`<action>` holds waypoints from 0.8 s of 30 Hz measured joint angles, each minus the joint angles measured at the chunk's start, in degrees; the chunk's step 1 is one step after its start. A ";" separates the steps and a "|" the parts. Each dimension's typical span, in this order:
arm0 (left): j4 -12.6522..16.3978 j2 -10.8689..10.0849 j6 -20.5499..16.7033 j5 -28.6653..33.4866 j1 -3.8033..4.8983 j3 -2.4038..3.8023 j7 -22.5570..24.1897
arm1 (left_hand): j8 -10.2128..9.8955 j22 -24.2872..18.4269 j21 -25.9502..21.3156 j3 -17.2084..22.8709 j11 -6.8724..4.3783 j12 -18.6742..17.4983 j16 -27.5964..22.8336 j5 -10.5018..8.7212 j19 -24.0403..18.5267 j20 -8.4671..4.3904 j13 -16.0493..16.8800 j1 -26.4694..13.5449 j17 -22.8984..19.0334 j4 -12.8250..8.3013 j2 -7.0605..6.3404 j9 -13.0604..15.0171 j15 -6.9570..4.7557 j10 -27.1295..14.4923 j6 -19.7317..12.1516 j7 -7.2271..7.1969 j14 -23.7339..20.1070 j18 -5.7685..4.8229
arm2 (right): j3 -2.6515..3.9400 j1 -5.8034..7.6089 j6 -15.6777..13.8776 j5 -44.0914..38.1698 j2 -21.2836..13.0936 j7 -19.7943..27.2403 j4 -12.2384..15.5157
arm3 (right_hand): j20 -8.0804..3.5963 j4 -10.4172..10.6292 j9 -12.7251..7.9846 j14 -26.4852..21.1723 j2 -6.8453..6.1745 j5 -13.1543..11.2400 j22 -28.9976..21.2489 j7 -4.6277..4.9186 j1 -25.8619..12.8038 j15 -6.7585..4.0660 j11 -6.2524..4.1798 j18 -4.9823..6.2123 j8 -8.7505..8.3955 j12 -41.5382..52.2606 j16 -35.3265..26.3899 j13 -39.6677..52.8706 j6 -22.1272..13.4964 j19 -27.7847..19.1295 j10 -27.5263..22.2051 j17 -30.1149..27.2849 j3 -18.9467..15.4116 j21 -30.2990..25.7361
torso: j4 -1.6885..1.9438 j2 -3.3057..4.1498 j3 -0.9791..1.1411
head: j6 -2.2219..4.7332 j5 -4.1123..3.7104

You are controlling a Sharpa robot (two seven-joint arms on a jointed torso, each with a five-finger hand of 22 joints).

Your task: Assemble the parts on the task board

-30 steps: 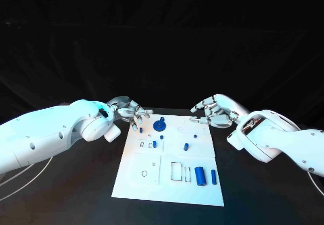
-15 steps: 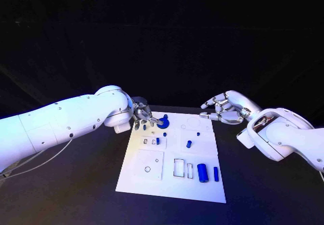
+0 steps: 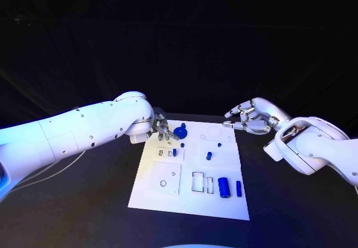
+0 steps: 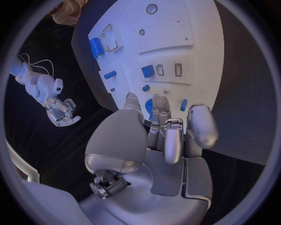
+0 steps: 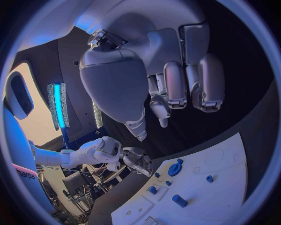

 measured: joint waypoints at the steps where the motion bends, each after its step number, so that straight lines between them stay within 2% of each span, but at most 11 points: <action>1: -0.10 0.24 0.19 0.00 0.00 -0.06 -0.10 | 0.55 1.81 1.18 -0.34 -0.30 1.74 0.25 0.00 0.57 -0.21 1.58 -0.03 0.00 0.03 -0.02 0.34 -0.38 1.30 0.30 -0.29 0.02 -0.04 | 0.00 -0.01 0.01 -0.01 0.00 -0.06 -0.03 | 0.00 0.07 0.00 0.00 0.00 0.00 0.00 0.00 0.00 0.00 0.00 0.00 0.00 0.00 0.00 0.00 0.00 0.00 0.00 0.00 -0.07 0.00 | 0.03 0.00 0.00 | -0.07 -0.02; 5: -0.72 1.29 0.77 0.00 0.00 -0.36 -0.42 | 1.34 4.55 2.97 -0.73 -0.83 5.31 0.33 0.00 1.02 -0.55 4.99 -0.58 0.00 0.12 -0.56 1.05 -0.58 3.91 0.61 -0.60 0.00 -0.04 | 0.00 -0.04 0.04 -0.05 0.04 -0.27 -0.13 | 0.00 0.09 0.07 0.00 0.00 0.36 0.00 0.00 0.00 0.00 -0.21 0.00 0.00 0.00 0.00 0.07 0.00 0.00 0.21 0.00 -0.40 0.00 | 0.03 0.03 -0.02 | -0.29 -0.06; 10: -1.50 2.19 1.43 -0.06 -0.03 -0.84 -0.79 | 1.46 5.73 3.46 -0.80 -1.02 7.44 0.33 0.00 1.22 -0.76 7.25 -0.63 -0.01 0.05 -0.60 1.28 -0.67 5.20 0.81 -0.80 -0.10 -0.04 | 0.00 -0.11 0.09 -0.10 0.10 -0.48 -0.22 | 0.00 0.09 0.13 0.21 0.00 0.70 -0.01 0.00 0.00 -0.21 -0.21 0.00 0.00 0.00 0.00 0.07 0.00 0.00 0.21 0.00 -0.40 0.00 | 0.03 0.04 -0.01 | -0.48 -0.03; 11: -1.61 2.32 1.55 -0.08 -0.05 -0.88 -0.85 | 1.45 5.99 3.74 -0.85 -1.06 8.00 0.33 0.00 1.43 -0.97 7.82 -0.66 -0.01 0.09 -0.57 1.34 -0.86 5.80 0.81 -0.80 0.10 -0.55 | -0.01 -0.11 0.09 -0.11 0.10 -0.51 -0.23 | 0.00 0.09 0.13 0.21 0.00 0.89 -0.01 0.00 0.00 -0.21 -0.21 0.00 0.00 0.00 0.00 0.07 0.00 0.00 0.21 -0.01 -0.41 0.00 | 0.03 0.05 -0.01 | -0.52 -0.03; 13: -1.79 2.60 1.80 -0.11 -0.08 -0.99 -0.98 | 1.79 6.45 3.93 -0.96 -1.23 8.88 0.33 0.00 1.43 -0.97 8.75 -0.89 -0.01 0.20 -0.34 1.45 -0.87 6.40 0.81 -0.80 0.10 -0.68 | -0.01 -0.13 0.11 -0.13 0.12 -0.57 -0.30 | 0.00 0.09 0.19 0.21 0.00 0.89 -0.01 0.00 0.00 -0.21 -0.21 0.00 0.23 0.00 0.00 0.07 0.00 0.00 0.21 -0.01 -0.40 0.00 | 0.03 0.08 -0.01 | -0.55 -0.05; 24: -2.96 3.96 3.19 -0.23 -0.46 -1.30 -1.52 | 1.80 6.90 4.13 -1.11 -1.33 9.85 0.33 0.00 1.63 -1.17 10.02 -1.01 -0.02 0.05 -0.21 1.57 -0.87 6.94 1.01 -1.00 0.10 -0.67 | -0.01 -0.33 0.21 -0.27 0.32 -0.76 -0.48 | 0.00 0.08 0.19 0.21 0.00 1.23 -0.02 0.00 0.00 -0.20 -0.20 0.00 0.23 0.00 0.00 0.07 0.00 0.00 0.21 -0.01 -0.71 0.00 | 0.03 0.14 0.01 | -0.96 -0.03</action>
